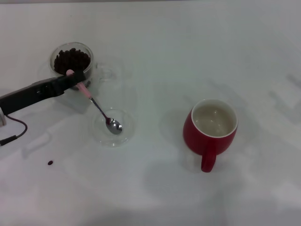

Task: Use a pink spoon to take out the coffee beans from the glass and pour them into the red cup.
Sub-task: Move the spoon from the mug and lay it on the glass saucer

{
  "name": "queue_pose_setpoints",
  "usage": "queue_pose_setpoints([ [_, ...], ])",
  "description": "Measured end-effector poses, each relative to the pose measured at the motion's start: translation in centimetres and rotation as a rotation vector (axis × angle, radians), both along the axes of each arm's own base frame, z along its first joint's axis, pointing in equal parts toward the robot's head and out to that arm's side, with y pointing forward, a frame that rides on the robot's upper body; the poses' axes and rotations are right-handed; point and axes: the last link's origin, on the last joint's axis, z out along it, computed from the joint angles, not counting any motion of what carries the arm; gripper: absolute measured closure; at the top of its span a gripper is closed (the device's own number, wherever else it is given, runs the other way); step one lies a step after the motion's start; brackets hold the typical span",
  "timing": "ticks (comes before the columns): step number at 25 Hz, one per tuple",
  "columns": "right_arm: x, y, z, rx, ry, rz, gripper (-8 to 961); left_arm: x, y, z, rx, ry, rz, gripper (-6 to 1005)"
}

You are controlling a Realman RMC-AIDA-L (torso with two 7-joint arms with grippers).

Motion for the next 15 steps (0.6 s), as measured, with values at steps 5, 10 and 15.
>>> queue_pose_setpoints([
  [5, 0.0, 0.0, -0.1, -0.001, 0.003, 0.000, 155, -0.2, -0.3, -0.6, -0.015, -0.012, 0.013, 817],
  [10, 0.0, 0.1, -0.2, -0.002, 0.003, -0.004, 155, -0.4, -0.5, -1.4, -0.036, -0.016, 0.024, 813],
  [15, -0.2, 0.4, -0.3, -0.002, 0.005, 0.002, 154, -0.7, -0.8, -1.7, -0.038, -0.009, 0.023, 810],
])
